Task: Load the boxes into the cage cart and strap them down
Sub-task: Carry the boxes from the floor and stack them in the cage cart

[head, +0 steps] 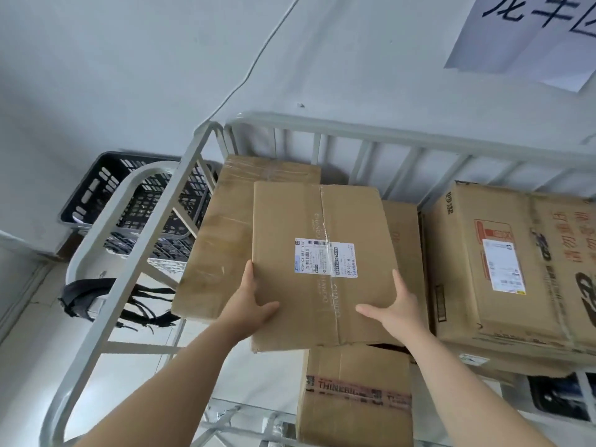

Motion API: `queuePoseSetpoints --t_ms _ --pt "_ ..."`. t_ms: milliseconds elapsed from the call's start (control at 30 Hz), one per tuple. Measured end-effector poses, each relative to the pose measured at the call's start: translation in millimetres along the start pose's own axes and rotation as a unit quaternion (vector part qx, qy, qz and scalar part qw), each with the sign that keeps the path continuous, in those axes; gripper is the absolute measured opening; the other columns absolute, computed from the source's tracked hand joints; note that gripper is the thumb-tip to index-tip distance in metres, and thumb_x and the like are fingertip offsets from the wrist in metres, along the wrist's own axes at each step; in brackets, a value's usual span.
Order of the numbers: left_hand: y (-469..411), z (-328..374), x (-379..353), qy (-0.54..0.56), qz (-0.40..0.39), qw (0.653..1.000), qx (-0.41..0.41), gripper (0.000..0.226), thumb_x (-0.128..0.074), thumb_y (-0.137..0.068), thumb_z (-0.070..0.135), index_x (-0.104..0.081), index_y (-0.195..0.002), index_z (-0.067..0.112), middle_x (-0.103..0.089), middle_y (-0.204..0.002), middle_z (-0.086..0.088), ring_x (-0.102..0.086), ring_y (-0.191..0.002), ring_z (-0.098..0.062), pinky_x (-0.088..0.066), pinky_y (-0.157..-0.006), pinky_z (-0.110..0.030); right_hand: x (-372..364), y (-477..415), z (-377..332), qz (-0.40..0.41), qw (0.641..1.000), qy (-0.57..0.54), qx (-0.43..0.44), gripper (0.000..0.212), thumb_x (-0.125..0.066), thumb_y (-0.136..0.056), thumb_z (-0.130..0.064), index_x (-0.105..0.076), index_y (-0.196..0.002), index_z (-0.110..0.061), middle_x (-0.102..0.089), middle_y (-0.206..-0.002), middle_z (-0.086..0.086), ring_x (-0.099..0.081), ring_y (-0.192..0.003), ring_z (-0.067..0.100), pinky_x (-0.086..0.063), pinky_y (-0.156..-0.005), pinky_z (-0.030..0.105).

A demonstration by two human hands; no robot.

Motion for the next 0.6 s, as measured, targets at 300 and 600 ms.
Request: queuePoseSetpoints --t_ms 300,600 --pt "-66 80 -113 -0.037 -0.05 0.997 -0.044 0.109 -0.074 -0.082 0.023 0.009 -0.152 0.032 -0.034 -0.152 0.001 -0.043 -0.132 -0.021 -0.039 -0.105 -0.034 102 -33 61 0.065 0.997 0.018 -0.037 0.11 -0.082 -0.061 -0.053 -0.016 -0.149 -0.043 -0.028 -0.146 0.008 -0.048 -0.123 0.026 -0.041 -0.096 0.041" --pt "-113 59 -153 -0.154 -0.047 0.987 -0.004 0.122 -0.082 -0.072 0.027 0.01 -0.15 0.037 -0.03 -0.147 -0.008 -0.044 -0.127 -0.024 -0.037 -0.102 -0.034 82 -77 89 0.031 0.996 0.057 -0.054 0.11 -0.081 -0.063 -0.047 -0.014 -0.15 -0.039 -0.037 -0.128 0.007 -0.053 -0.099 0.02 -0.043 -0.082 0.032"
Point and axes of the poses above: each hand's wrist, its own y-axis away from the middle knuckle, its own x-axis out of the back of the hand, z = x × y, the point moved 7 cm from there along -y, towards the middle knuckle
